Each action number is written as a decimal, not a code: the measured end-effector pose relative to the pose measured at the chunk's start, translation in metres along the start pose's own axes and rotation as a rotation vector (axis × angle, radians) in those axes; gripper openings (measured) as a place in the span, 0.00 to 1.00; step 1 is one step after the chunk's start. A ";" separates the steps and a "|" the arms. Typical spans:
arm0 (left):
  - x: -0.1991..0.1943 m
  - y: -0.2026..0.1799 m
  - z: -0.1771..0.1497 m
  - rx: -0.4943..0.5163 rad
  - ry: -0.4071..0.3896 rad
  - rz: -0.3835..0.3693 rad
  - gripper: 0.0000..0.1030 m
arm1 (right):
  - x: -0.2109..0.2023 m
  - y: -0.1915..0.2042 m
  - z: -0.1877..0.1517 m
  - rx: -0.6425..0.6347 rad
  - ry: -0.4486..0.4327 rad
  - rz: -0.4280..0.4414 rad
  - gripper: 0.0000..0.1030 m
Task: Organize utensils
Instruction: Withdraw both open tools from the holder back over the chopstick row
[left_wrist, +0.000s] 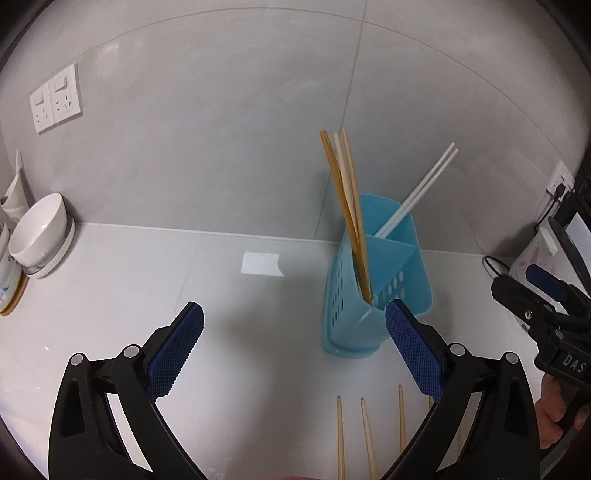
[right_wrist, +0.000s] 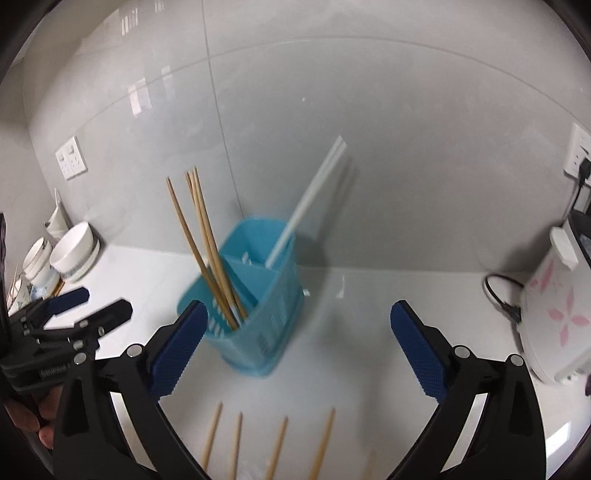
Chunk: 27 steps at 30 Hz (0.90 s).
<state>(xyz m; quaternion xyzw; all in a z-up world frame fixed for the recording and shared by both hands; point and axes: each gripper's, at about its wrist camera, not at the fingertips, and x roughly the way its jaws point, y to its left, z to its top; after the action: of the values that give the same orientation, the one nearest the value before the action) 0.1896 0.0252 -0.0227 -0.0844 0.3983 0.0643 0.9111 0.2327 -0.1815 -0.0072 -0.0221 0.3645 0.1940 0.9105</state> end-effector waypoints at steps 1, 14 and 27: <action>-0.002 -0.002 -0.002 0.009 0.008 0.000 0.94 | -0.005 -0.003 -0.005 -0.001 0.013 0.005 0.93; -0.010 -0.021 -0.036 0.036 0.084 -0.037 0.94 | -0.033 -0.039 -0.052 0.098 0.080 -0.091 0.93; 0.000 -0.021 -0.086 0.022 0.209 -0.029 0.94 | -0.035 -0.061 -0.114 0.142 0.222 -0.147 0.86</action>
<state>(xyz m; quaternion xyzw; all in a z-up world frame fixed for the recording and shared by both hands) 0.1317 -0.0131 -0.0778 -0.0865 0.4904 0.0377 0.8664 0.1577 -0.2703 -0.0730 -0.0055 0.4730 0.0971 0.8757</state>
